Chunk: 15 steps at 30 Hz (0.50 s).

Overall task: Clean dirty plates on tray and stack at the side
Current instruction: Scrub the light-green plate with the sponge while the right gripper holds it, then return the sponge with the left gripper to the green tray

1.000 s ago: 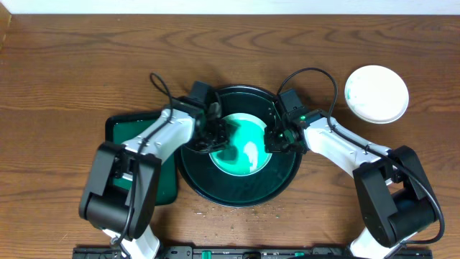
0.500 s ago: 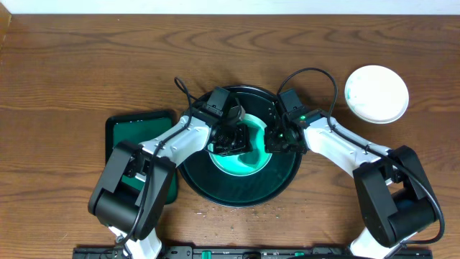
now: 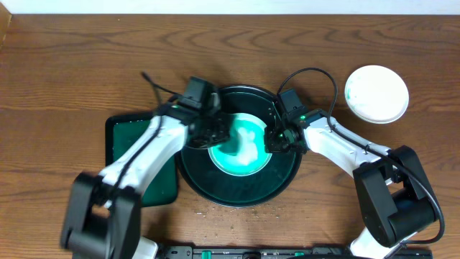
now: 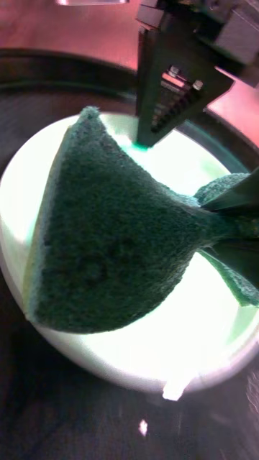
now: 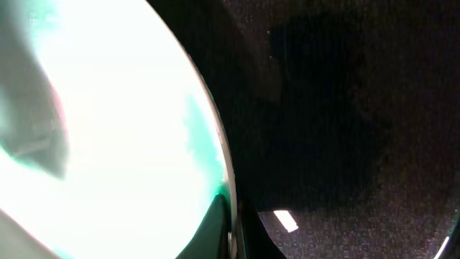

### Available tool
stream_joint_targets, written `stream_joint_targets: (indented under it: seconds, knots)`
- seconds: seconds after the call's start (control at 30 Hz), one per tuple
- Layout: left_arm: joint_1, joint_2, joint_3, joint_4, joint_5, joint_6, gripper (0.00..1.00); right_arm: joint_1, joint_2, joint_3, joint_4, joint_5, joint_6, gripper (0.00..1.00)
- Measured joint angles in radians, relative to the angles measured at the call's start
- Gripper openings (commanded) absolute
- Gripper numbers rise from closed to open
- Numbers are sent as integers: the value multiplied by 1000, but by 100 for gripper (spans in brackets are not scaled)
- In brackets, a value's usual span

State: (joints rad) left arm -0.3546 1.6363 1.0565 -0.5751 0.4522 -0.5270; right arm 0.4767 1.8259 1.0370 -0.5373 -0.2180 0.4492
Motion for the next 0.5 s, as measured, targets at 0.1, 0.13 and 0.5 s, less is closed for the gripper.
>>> stream_joint_targets:
  seconds: [0.1, 0.13, 0.5]
  knots:
    - [29, -93, 3, -111, -102, -1, 7, 0, 0, 0, 0, 0, 0, 1]
    - [37, -124, 5, -148, -142, -1, 7, 0, 0, 0, 0, 0, 0, 1]
    - [221, -203, 6, -307, -410, 0, 7, 0, 0, 0, 0, -1, 6, 1]
